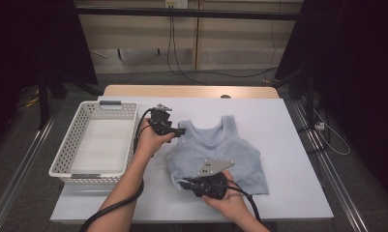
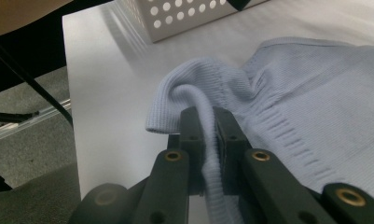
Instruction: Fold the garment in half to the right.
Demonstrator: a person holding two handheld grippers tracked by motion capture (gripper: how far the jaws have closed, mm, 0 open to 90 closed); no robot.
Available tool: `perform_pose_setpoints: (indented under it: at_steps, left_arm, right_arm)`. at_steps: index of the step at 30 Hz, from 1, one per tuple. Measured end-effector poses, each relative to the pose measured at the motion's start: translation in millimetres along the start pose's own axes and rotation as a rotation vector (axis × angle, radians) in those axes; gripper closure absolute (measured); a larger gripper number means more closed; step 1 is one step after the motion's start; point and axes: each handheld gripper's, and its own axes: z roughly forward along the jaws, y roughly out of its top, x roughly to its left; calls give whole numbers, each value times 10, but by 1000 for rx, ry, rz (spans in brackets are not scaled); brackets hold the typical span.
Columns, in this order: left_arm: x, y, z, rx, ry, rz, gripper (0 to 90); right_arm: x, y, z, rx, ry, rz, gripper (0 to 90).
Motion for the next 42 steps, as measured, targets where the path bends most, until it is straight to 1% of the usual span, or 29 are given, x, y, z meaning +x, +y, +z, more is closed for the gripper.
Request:
perform_pose_setpoints:
  at_steps: [5,6,9,10,11,12,14,16,18,20,22,23,24,25,27,28,31,34,35,36,38,40,42]
  left_arm:
    - [38,31,94,7,4,5,329]
    - [44,34,115,-1,8,-1,342]
    - [76,42,168,6,20,-2,352]
    - [79,45,189,5,32,1,356]
    - [89,53,204,10,39,12,364]
    - [100,63,218,19,40,14,367]
    - [122,77,255,24,44,5,373]
    - [144,80,284,18,53,8,390]
    - [166,75,321,19,57,-6,406]
    - [176,69,362,17,49,-4,406]
    - [178,60,403,26,38,-5,409]
    - [175,53,429,22,39,-9,418]
    - [182,45,448,29,43,-2,422]
    - [178,31,478,22,48,-16,427]
    - [194,9,508,31,43,-12,432]
    - [194,3,516,21,41,-12,430]
    - [201,11,510,31,33,-16,439]
    - [175,10,508,37,25,-34,523]
    - [155,10,513,38,32,-33,563]
    - [131,10,517,40,40,-30,576]
    - [96,8,523,44,44,-24,630]
    - [77,3,520,44,60,-31,694]
    - [66,9,516,59,46,-42,749]
  right_arm:
    - [14,-10,-8,-1,0,-3,843]
    - [15,-13,-8,0,0,-3,844]
    - [15,-18,-8,2,2,-7,843]
    - [15,-18,-8,1,3,-7,844]
    - [14,-17,-9,-1,3,-5,844]
    - [14,-15,-9,0,4,-8,844]
    - [12,-7,-13,-3,5,-6,843]
    - [8,1,-16,-4,8,-7,843]
    - [4,7,-18,-5,10,-13,843]
    - [-2,14,-18,-9,14,-10,843]
    - [-8,19,-17,-9,16,-10,842]
    - [-11,22,-15,-9,17,-10,843]
    - [-14,24,-13,-8,18,-12,842]
    - [-13,26,-12,-7,19,-14,842]
    - [-11,29,-11,-6,19,-17,842]
    - [-10,29,-11,-6,20,-18,842]
    - [-12,26,-6,-5,22,-17,842]
    - [-14,25,2,-7,21,-17,842]
    - [-12,26,3,-6,21,-19,842]
    - [-10,28,2,-6,19,-19,842]
    - [-9,31,-1,-6,17,-23,842]
    - [-1,31,1,-5,14,-21,842]
    - [13,26,8,3,7,-32,842]
